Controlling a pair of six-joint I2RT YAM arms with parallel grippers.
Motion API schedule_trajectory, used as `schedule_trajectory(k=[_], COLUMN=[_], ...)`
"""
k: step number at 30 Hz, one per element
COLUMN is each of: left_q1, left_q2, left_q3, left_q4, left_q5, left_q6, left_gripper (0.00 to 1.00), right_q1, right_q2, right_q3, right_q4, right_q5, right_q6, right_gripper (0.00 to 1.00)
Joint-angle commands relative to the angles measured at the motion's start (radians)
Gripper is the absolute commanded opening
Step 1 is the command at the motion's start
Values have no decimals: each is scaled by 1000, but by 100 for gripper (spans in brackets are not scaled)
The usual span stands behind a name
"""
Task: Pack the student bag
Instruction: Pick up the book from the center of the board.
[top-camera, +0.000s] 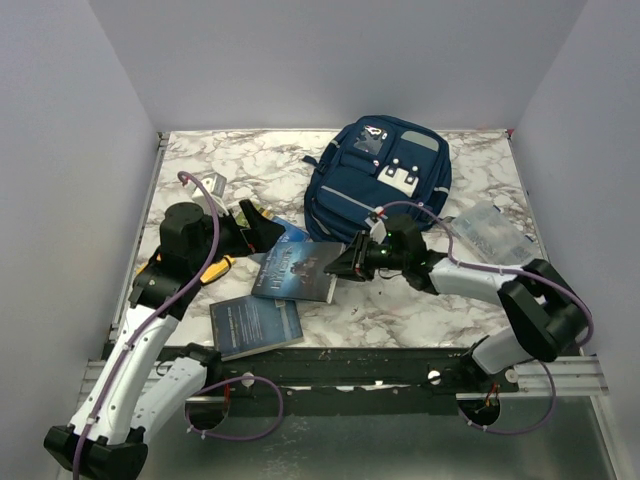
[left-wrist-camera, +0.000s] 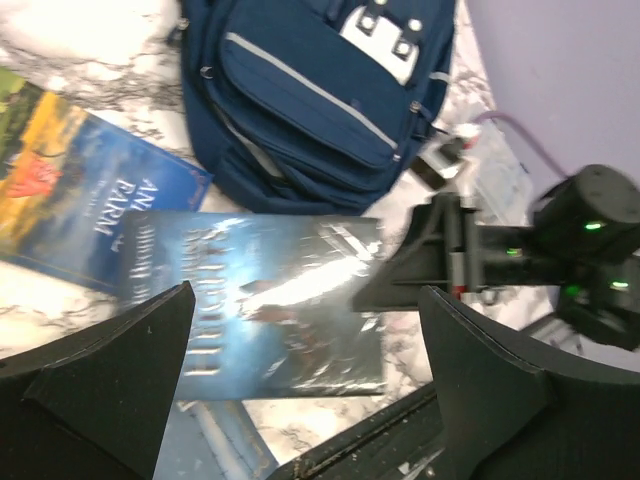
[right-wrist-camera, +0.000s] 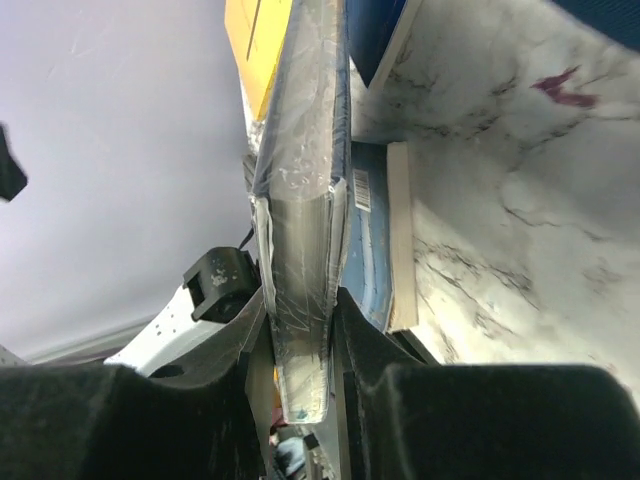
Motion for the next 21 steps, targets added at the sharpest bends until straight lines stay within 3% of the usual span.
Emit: schedule_trajectory(k=[1,3,7,11,14,19,21], left_q1=[114,197,294,336,337,338,338], left_q2=[64,83,113,141,177,181,187], left_q3=[30,10,-97,-269,-317,-341,-387], left_q4=[-129,-103,60,424,584,649,788], left_q5=[23,142,408,688,780,803,846], left_q6=[86,65,-25,-228,-302,-316,-419], left_gripper=[95,96,96,96,96,98,96], right_q1=[-124,-187,-287,-309,-310,-310,-310], right_q2=[-156,-190,-248,-297,-329,-351,-351], right_q3=[149,195,221,248,252,232,236], right_q4=[-301,-428,-455,-422,-347,-187,-174], right_q5=[-153,-198,-351,-447,-497,-575,-594], right_q6=[-264,-343,-347,-296,-229,-109,-105], right_gripper=[0,0,0,0,1,1,1])
